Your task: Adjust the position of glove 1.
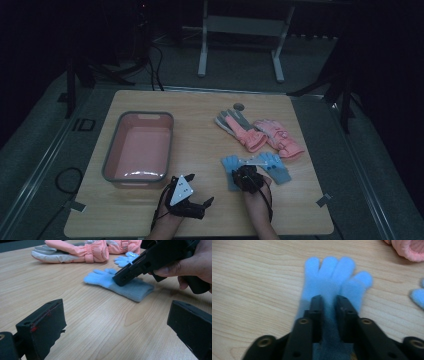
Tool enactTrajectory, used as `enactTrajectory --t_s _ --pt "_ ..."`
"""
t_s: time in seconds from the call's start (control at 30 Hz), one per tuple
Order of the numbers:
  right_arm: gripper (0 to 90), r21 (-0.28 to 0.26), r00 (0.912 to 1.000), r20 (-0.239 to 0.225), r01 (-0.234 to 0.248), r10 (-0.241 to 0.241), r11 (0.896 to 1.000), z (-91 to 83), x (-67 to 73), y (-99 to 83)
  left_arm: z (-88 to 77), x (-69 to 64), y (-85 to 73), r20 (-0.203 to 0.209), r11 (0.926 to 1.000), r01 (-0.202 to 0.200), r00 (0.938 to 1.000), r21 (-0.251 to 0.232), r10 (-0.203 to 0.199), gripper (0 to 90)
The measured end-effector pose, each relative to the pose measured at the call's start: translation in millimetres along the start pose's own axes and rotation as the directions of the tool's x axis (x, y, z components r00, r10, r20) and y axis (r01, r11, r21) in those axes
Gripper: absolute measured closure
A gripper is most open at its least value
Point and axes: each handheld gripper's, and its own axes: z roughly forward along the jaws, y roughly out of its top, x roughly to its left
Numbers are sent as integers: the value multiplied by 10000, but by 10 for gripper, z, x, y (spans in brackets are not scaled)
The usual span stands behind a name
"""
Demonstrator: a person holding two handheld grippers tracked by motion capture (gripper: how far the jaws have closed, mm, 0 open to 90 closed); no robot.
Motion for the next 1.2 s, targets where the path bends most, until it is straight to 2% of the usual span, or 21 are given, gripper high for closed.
enactTrajectory --t_s 0.17,0.2,0.27,0.37,0.43,0.57,0.63,0.67,0.73,0.8,0.9,0.97,1.03,1.1,1.2 --pt "660 70 9996 -153 218 -216 9997 -51 -12 40 -1 0 0 -2 10000 -17 10000 -3 17 18" --pt "619 -26 9985 -362 419 -419 9991 -96 -63 82 -1 1 0 1 10000 -21 10000 -7 21 18" --pt "572 -205 9970 -444 630 -639 9978 -150 -147 129 -2 1 -1 7 10000 -12 10000 -19 12 18" --pt "560 -524 9928 -504 1061 -1088 9930 -235 -309 204 -2 2 -1 14 10000 -5 10000 -27 5 18" --pt "579 -756 9897 -364 1352 -1382 9879 -305 -435 254 -1 2 -1 15 10000 4 10000 -29 -4 18" --pt "603 -1003 9798 -659 1819 -1890 9782 -411 -721 330 0 3 -1 -6 10000 36 10000 -22 -36 18" --pt "618 -953 9781 -637 1914 -1979 9769 -430 -868 337 0 5 -1 -22 10000 59 10000 -37 -60 18" --pt "617 -995 9753 -796 1981 -2063 9751 -435 -943 330 0 5 -1 -23 10000 66 10000 -39 -66 18" --pt "632 -865 9754 -782 1995 -2063 9761 -426 -1085 303 -2 6 -1 -32 10000 56 10000 -49 -56 18" --pt "629 -745 9703 -940 2163 -2228 9735 -405 -1208 259 -2 7 -2 -34 10000 58 10000 -52 -58 18" --pt "628 -432 9699 -1020 2179 -2213 9750 -374 -1360 196 -2 8 -2 -32 9999 87 10000 -53 -87 18" --pt "617 -378 9693 -1235 2094 -2125 9771 -361 -1443 166 -1 10 -1 -23 10000 81 10000 -36 -81 18" --pt "616 -268 9675 -1197 2210 -2226 9749 -346 -1505 141 1 9 0 -5 10000 81 10000 -25 -81 18" --pt "612 -235 9646 -1360 2246 -2257 9742 -325 -1552 114 0 9 -1 -10 10000 75 10000 -28 -75 18" --pt "622 32 9695 -1434 2012 -1987 9795 -259 -1640 75 0 10 -1 -24 10000 87 10000 -37 -87 18"
